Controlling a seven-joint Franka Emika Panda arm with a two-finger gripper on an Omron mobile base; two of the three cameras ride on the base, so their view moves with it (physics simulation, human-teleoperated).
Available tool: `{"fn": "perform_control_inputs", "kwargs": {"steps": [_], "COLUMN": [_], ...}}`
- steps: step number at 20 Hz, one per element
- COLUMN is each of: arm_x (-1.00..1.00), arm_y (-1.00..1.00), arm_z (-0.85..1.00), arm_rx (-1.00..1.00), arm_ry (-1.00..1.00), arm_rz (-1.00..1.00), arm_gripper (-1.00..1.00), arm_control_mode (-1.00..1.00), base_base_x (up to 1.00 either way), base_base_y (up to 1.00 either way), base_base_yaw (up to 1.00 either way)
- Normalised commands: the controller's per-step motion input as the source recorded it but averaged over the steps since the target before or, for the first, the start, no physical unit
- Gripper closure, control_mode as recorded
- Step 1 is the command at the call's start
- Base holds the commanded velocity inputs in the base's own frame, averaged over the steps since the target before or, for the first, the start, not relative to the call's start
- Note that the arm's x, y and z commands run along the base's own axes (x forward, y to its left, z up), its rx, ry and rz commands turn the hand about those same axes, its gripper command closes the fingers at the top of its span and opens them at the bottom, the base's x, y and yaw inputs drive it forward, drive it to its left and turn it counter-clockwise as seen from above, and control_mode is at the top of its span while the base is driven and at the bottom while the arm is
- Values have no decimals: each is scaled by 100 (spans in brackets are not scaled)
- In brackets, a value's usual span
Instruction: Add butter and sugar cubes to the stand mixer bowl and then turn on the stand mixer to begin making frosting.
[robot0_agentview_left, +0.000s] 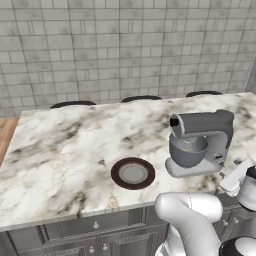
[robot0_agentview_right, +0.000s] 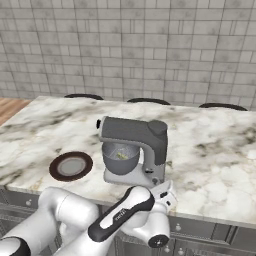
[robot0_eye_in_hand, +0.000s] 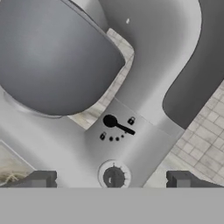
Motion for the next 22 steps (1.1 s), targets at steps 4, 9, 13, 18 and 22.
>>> {"fn": "perform_control_inputs", "kwargs": {"steps": [4,9,13,18,22], "arm_x": [16,32,28,22,10], "arm_y": [0,0,-2,-10,-3], "arm_z": [-1,-8,-22,-29,-21], "arm_rx": [0,0,0,0,0], "arm_ry": [3,7,8,7,3], "arm_rz": [-1,-1,0,0,0], "arm_gripper": [-100,-100,-100,-100,-100], "arm_control_mode": [-100,-100,-100,-100,-100], "base_base_x": [0,0,0,0,0], "base_base_y": [0,0,0,0,0], "base_base_yaw": [0,0,0,0,0]}}
